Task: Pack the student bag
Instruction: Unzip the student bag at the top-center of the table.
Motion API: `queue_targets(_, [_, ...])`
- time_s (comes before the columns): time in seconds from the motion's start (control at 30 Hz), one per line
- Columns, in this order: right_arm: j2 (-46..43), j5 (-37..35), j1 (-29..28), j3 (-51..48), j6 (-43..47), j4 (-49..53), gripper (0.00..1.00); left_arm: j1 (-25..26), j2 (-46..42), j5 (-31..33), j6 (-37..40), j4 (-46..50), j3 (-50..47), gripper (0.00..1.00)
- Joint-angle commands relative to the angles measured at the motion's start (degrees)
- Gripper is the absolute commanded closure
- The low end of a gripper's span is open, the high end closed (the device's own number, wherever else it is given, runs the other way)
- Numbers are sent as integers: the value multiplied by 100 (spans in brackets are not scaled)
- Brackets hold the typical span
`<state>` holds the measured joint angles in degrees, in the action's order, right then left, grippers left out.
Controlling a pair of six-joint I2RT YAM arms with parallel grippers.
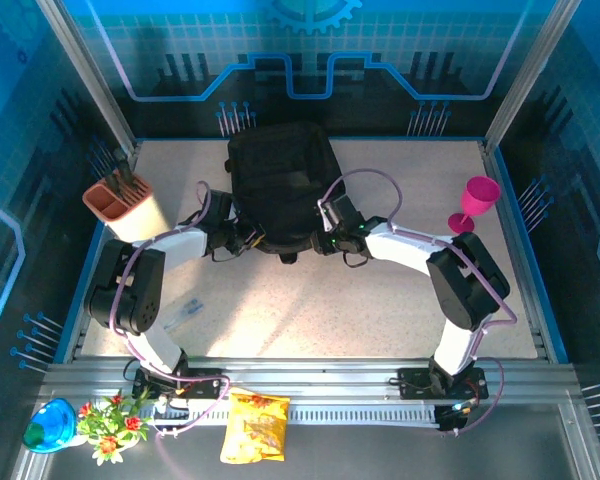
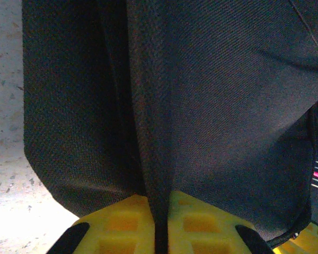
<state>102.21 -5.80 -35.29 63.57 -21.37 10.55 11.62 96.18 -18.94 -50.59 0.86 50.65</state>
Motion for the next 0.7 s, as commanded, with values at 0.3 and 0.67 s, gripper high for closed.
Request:
queue_targets(0.3, [308, -146, 18, 314, 348, -191, 71, -37, -88, -132, 114, 148, 125, 89])
queue_targets(0.67, [-184, -1188, 57, -151, 203, -201, 96, -58, -111, -75, 127, 152, 94, 90])
